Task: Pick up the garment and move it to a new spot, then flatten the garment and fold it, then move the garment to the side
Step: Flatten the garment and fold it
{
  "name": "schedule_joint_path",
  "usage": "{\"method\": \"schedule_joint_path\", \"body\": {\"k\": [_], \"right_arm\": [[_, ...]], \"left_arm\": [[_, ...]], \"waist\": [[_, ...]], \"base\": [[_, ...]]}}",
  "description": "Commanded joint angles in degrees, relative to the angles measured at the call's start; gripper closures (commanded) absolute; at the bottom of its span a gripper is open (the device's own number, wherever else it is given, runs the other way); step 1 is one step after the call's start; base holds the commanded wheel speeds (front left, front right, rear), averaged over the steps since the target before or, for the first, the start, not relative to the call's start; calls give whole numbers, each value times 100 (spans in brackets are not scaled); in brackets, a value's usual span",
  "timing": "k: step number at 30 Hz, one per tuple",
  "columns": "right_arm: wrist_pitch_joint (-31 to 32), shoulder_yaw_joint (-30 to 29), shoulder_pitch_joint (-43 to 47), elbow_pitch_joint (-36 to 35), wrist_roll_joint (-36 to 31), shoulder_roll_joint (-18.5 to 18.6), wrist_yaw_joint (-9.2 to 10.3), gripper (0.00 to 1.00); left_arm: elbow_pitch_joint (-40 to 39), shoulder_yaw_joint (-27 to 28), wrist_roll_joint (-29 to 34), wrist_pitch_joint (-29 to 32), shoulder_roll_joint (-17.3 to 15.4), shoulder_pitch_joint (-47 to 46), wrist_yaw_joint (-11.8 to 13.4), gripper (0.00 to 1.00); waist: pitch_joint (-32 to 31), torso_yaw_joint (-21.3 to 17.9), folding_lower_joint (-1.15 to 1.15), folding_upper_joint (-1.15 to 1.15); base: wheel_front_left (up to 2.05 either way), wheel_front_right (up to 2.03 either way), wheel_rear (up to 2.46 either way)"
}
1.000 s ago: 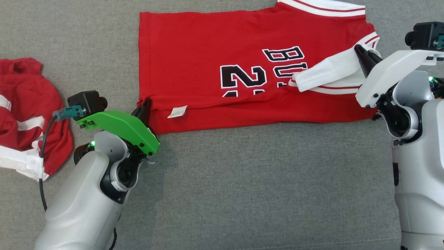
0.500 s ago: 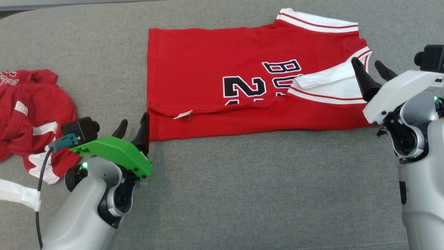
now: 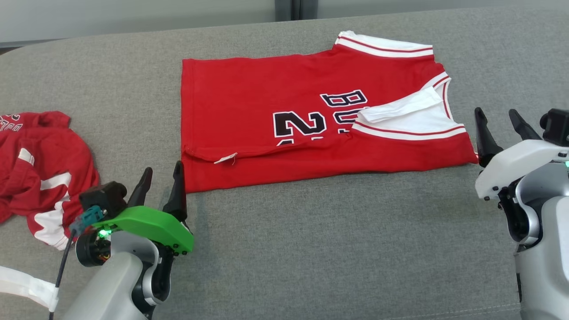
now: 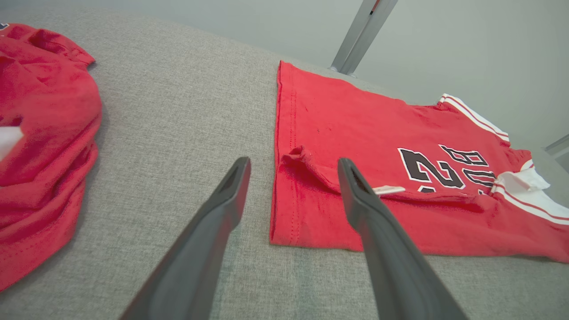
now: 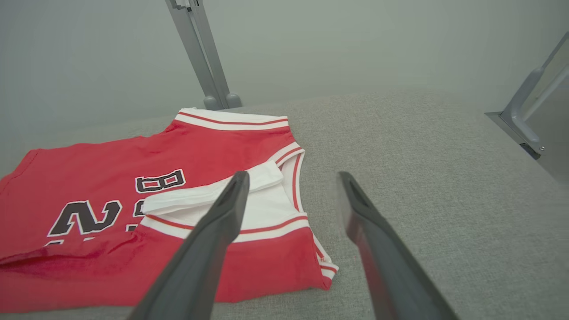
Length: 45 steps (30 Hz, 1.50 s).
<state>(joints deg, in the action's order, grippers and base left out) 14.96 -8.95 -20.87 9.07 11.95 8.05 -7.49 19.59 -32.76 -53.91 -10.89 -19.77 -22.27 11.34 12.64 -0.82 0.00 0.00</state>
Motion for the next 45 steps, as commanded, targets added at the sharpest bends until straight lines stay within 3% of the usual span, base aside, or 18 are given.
{"method": "schedule_joint_path", "body": {"k": [1, 6, 20, 31, 32, 33, 34, 35, 38, 45], "right_arm": [[-158, -15, 89, 65, -155, -24, 0, 0], [-553, -127, 120, 415, -455, -139, 1, 0], [-725, -474, -406, 1637, -930, -322, 1, 0], [-99, -530, -621, 2364, -1223, -422, 1, 0], [-21, -484, -598, 2405, -1226, -432, 1, 15], [11, -464, -590, 2409, -1211, -441, 0, 62], [20, -448, -581, 2389, -1202, -449, 0, 100], [47, -414, -553, 2371, -1183, -457, -1, 100], [-96, -441, -452, 2189, -1110, -452, 1, 100], [-241, -531, 32, 1402, -1008, -472, 4, 100]], "left_arm": [[67, -35, 66, -73, -5, 103, -25, 0], [311, -142, 282, -215, 74, 19, -51, 0], [1203, -362, 613, -325, 404, -544, -160, 0], [2011, -524, 558, 38, 672, -901, -263, 0], [2075, -551, 534, 119, 697, -904, -283, 0], [2148, -583, 515, 193, 733, -908, -321, 1], [2192, -608, 496, 245, 760, -917, -355, 57], [2244, -644, 478, 316, 789, -918, -403, 100], [2289, -657, 449, 299, 840, -899, -509, 100], [2086, -575, 370, 106, 599, -654, -610, 100]], "waist": [[-20, -26, 0, 0], [16, -34, 0, 0], [431, 16, 0, 0], [705, 39, 0, 0], [708, 40, 0, 0], [709, 39, 0, 0], [707, 39, 0, 0], [703, 40, 0, 0], [646, 49, 0, 0], [334, 48, 0, 0]], "base": [[0, 0, 0], [0, 0, 0], [0, 0, 0], [0, 0, 0], [0, 0, 0], [0, 0, 0], [0, 0, 0], [0, 0, 0], [0, 0, 0], [0, 0, 0]]}}
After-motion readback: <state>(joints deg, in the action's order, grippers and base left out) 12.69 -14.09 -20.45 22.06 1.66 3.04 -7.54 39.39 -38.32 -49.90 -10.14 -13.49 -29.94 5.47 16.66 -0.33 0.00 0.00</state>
